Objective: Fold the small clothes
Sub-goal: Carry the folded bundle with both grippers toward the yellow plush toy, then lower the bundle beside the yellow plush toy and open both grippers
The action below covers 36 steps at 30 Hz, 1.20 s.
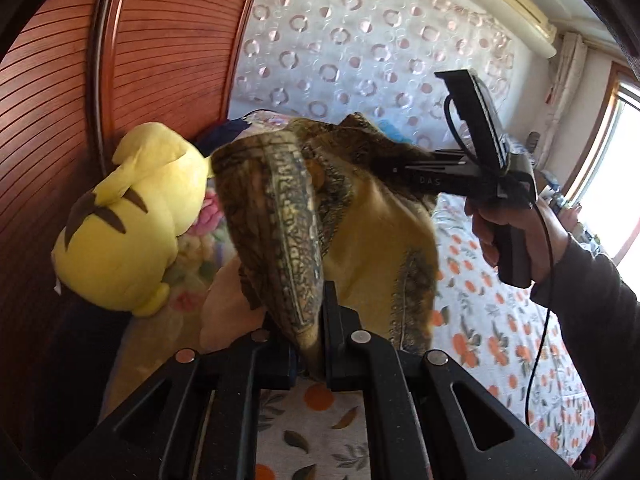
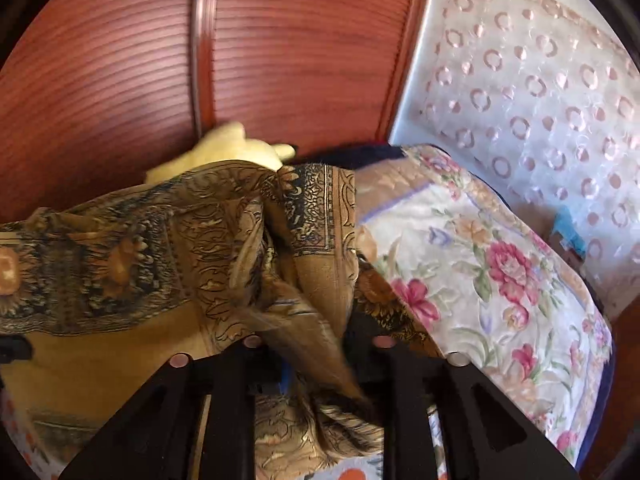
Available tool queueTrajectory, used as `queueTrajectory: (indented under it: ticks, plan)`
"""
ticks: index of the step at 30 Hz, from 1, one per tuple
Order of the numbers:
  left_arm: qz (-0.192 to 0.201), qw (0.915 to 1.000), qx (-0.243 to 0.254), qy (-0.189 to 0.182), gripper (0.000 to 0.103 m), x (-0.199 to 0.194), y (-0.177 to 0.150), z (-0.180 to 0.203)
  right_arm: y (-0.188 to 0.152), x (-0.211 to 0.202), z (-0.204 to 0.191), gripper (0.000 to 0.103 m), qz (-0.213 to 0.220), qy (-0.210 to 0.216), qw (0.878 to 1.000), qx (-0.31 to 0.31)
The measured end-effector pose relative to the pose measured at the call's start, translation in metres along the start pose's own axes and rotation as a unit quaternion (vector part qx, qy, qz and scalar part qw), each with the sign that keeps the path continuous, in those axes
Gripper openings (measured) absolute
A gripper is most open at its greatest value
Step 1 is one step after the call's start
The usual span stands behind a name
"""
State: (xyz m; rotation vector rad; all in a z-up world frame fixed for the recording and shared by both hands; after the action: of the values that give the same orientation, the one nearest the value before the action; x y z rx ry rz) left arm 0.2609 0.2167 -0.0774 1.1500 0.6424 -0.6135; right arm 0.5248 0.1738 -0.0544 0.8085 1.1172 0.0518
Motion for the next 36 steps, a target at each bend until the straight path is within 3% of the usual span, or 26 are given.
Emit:
queueTrajectory:
  ticks: [2,4,6,8,10,13,19,27,36]
  plan:
    - [0.000,0.9999,0.003,0.012,0.018,-0.002,-0.001,0.001,0.000,-0.002,0.008,0.047,0.010,-0.014,0.999,0.029]
    - [0.010,0.9996,0.012,0.022,0.036,-0.007,-0.004,0.002,0.000,-0.013,0.013,0.051,0.031,-0.016,0.998,0.052]
    - [0.021,0.9992,0.021,0.028,0.046,-0.016,-0.008,0.004,-0.006,-0.029,0.015,0.054,0.050,-0.015,0.997,0.064]
    - [0.023,0.9985,0.032,0.039,0.050,-0.022,-0.012,0.007,-0.016,-0.047,0.015,0.055,0.063,-0.010,0.995,0.075]
    - [0.026,0.9981,0.043,0.037,0.067,-0.028,-0.016,0.013,-0.033,-0.068,0.011,0.058,0.076,-0.006,0.993,0.084]
    - [0.036,0.9966,0.065,0.036,0.079,-0.038,-0.020,0.029,-0.056,-0.097,0.001,0.061,0.091,-0.011,0.991,0.098]
    - [0.047,0.9939,0.097,0.019,0.079,-0.057,-0.028,0.072,-0.103,-0.156,-0.017,0.065,0.113,-0.030,0.985,0.129]
    - [0.063,0.9865,0.151,-0.008,0.079,-0.081,-0.042,0.142,-0.200,-0.249,-0.048,0.071,0.143,-0.056,0.972,0.176]
    - [0.091,0.9791,0.181,-0.014,0.079,-0.107,-0.058,0.198,-0.287,-0.328,-0.098,0.077,0.156,-0.145,0.948,0.236]
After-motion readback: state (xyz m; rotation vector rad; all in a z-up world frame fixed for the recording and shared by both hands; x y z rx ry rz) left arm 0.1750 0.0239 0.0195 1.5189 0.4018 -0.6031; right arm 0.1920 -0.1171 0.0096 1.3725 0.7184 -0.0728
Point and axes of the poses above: each gripper's, at about its wrist camera, not at the fingertips, and x roughly the way its jaws point, z to its right, y to its top, the point moved 5 cm from there along x, roughly the way its jaws point, and after that the axes turned 8 degrees about -z, right-handed, at the moved point
